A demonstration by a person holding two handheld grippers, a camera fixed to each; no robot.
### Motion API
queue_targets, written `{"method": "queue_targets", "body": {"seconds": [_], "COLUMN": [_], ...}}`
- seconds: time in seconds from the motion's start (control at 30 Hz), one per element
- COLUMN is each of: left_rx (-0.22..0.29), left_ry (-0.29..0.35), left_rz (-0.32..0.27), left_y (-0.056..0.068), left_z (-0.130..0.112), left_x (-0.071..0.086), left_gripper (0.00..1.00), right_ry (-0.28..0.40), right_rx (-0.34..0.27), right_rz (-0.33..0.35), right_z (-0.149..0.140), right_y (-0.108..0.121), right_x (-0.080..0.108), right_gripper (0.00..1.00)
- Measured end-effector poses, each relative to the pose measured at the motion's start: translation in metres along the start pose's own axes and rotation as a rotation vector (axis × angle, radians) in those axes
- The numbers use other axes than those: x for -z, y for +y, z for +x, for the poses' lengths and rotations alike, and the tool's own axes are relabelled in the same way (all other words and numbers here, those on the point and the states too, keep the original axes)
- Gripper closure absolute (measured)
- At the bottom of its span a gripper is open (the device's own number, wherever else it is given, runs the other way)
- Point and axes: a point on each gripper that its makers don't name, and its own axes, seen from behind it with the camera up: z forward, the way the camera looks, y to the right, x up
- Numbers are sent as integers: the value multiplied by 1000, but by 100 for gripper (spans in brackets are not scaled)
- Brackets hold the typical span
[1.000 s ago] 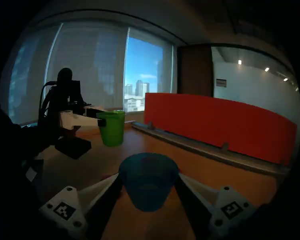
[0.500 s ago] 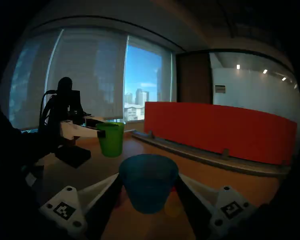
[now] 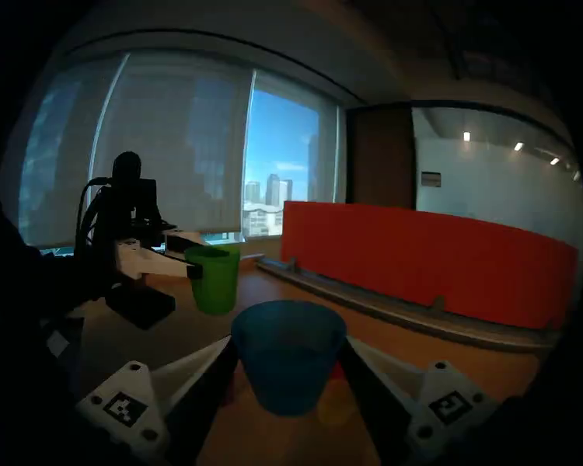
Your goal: Pour water
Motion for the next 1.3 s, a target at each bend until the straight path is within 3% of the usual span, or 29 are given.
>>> {"method": "queue_targets", "body": {"seconds": [0.37, 0.7, 1.3], "left_rx": [3, -9, -10], "left_ry": [-5, -19, -30], "left_rz": [-1, -1, -30], "left_y": [3, 7, 26], "left_z": [-12, -24, -41], "left_x": [3, 5, 5], "left_gripper": [12, 12, 12], "right_ry": [-3, -15, -17], "right_rx": [69, 166, 351], "right_rz": [25, 36, 47], "right_z": [17, 33, 61], "right_y": [-6, -8, -11], "right_x": [-1, -1, -6], "right_gripper": [10, 10, 11]}}
